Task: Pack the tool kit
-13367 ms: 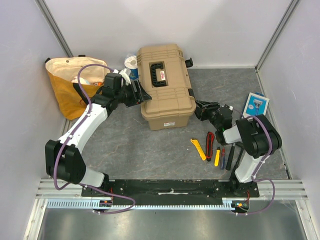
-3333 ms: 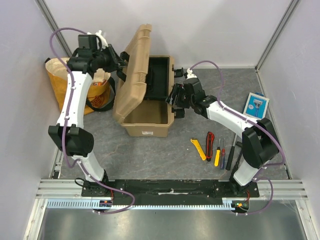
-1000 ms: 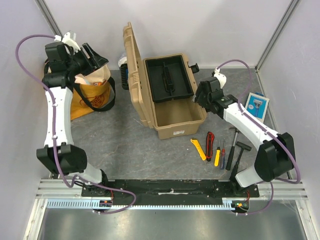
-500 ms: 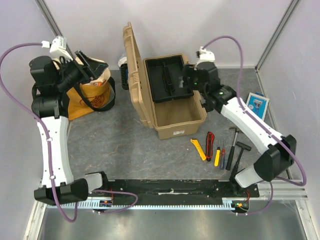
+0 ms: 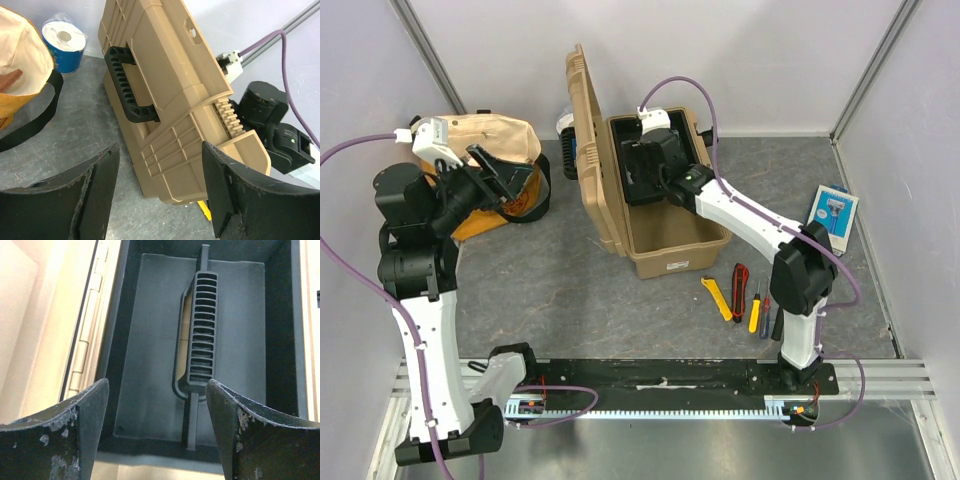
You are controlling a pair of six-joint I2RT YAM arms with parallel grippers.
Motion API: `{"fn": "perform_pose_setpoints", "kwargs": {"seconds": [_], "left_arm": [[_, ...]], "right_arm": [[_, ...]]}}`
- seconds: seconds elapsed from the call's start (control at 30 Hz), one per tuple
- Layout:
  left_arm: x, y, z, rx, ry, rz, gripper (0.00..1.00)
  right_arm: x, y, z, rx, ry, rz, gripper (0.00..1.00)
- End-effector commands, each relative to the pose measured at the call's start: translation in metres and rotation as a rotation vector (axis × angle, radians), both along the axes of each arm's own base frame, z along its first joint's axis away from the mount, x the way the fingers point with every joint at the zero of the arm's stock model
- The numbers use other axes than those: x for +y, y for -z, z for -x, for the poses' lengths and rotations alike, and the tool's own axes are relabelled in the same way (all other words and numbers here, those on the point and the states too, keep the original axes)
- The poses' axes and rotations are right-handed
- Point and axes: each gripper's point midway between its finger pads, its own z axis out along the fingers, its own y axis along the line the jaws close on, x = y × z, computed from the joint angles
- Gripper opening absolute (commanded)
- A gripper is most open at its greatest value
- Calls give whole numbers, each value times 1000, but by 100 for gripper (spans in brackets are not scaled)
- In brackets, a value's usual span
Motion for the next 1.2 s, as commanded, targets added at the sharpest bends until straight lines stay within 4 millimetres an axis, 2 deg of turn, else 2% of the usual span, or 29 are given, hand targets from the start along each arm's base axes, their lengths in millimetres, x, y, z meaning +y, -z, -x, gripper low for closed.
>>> {"fn": "perform_pose_setpoints", "kwargs": {"seconds": [0.0, 0.2, 0.57, 0.77, 0.93, 1.03, 1.1, 1.17], "left_arm": [[1, 11, -4, 35, -11, 11, 72], [2, 12, -12, 42, 0, -5, 72], [-1, 10, -24, 47, 21, -14, 72], [-1, 10, -27, 50, 27, -17, 72], [-1, 9, -28, 48, 24, -20, 72], [-1, 9, -28, 49, 27, -20, 72], [-1, 9, -28, 49, 26, -20, 72], [-1, 9, -28, 51, 29, -19, 72]], "right_arm": [[-5, -23, -20, -80, 73, 49, 84], [-17, -5, -30, -65, 153, 121, 78], [-18, 24, -49, -1, 172, 138, 74], [-27, 44, -62, 68, 175, 103, 62], [-29, 50, -66, 80, 169, 106, 53], [-31, 52, -68, 79, 170, 115, 41], [-30, 51, -69, 77, 162, 120, 19], [-30, 45, -70, 67, 163, 117, 3]]}}
